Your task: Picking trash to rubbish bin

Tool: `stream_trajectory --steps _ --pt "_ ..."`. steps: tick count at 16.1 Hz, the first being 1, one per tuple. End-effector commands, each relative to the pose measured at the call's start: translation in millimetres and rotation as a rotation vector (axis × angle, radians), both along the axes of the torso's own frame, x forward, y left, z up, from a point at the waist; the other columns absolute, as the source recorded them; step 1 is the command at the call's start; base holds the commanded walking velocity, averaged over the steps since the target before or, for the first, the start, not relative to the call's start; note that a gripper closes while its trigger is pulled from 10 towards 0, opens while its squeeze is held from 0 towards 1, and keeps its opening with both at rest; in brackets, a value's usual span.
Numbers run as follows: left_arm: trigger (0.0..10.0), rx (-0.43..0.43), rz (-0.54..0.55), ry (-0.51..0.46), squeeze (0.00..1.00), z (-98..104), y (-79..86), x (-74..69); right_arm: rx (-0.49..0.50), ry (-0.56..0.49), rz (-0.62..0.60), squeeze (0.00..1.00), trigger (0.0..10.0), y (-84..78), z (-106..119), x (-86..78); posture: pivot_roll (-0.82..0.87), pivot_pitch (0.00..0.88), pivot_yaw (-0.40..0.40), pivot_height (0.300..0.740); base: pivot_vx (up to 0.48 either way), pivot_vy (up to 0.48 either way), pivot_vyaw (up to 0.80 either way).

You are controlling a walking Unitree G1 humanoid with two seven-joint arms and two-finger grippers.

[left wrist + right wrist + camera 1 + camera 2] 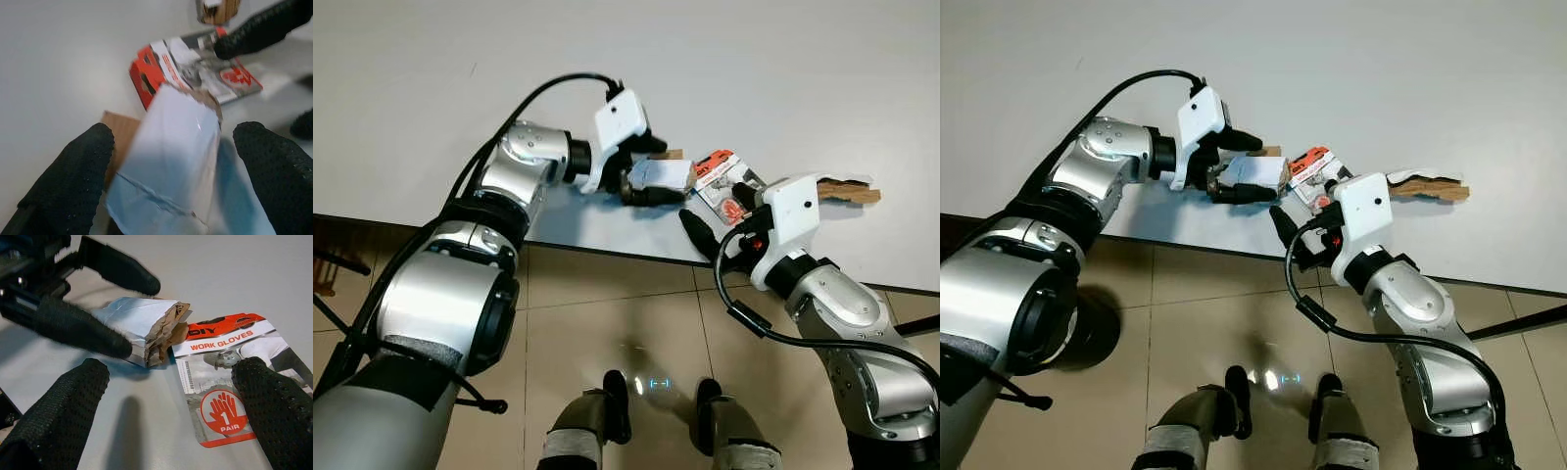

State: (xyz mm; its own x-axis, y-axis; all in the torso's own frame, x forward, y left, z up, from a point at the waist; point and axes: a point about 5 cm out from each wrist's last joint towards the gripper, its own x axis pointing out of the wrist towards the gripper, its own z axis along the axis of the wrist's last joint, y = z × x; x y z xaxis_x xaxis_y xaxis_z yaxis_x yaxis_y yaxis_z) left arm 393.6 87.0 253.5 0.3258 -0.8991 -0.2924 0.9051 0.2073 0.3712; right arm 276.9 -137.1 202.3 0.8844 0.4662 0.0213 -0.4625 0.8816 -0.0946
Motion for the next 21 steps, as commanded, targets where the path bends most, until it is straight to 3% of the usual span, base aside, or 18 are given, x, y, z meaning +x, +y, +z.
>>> stream_trajectory --steps 1,6,7,8,9,21 --pt "10.0 0.046 -0.005 0.043 0.0 -14 4.4 -1.9 0.011 -0.002 0.019 0.0 10.0 3.9 -1 -3.5 -0.09 0.356 0.156 0.74 0.0 0.0 0.0" --pt "9.9 0.071 -0.014 0.076 0.0 -29 7.7 -4.9 0.01 -0.003 0.018 0.0 10.0 3.3 -1 -2.3 -0.08 0.35 0.153 0.74 0.0 0.0 0.0" --pt "4.8 0.067 -0.009 0.084 0.0 -32 8.3 -5.3 0.011 -0.004 0.02 0.0 10.0 3.5 -1 -2.1 -0.09 0.348 0.153 0.74 0.0 0.0 0.0" --pt "2.9 0.068 -0.004 0.092 0.0 -37 8.8 -6.0 0.011 -0.004 0.02 0.0 10.0 3.8 -1 -2.1 -0.09 0.348 0.153 0.74 0.0 0.0 0.0" --pt "0.0 0.064 0.005 0.098 0.0 -39 9.5 -6.1 0.012 -0.005 0.021 0.0 10.0 4.0 0 -1.8 -0.09 0.347 0.152 0.74 0.0 0.0 0.0" --pt "0.0 0.043 0.017 0.086 0.0 -40 10.2 -6.0 0.011 -0.01 0.018 0.0 10.0 3.9 1 0.3 -0.08 0.338 0.148 0.74 0.0 0.0 0.0"
